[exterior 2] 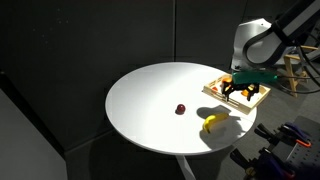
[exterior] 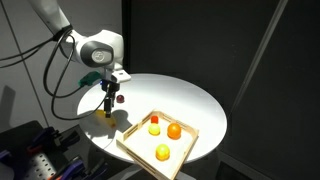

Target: Put the banana on the tray

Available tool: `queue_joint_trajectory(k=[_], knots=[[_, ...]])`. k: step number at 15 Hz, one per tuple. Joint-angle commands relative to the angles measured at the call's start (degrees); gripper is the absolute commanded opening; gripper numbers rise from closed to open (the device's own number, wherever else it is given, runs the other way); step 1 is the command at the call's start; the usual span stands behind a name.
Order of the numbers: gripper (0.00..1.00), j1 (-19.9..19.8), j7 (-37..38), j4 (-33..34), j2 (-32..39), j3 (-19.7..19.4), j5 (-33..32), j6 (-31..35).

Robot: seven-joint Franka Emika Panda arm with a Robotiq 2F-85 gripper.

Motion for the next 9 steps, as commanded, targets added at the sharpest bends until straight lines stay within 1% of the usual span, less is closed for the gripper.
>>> queue_joint_trajectory(k=[1,9], knots=[[1.0,1.01,-0.04,0.11,0.03,-1.0,0.09,-0.11],[1.0,2.89,2.71,1.02,3.94,-0.88,0.12,1.47]])
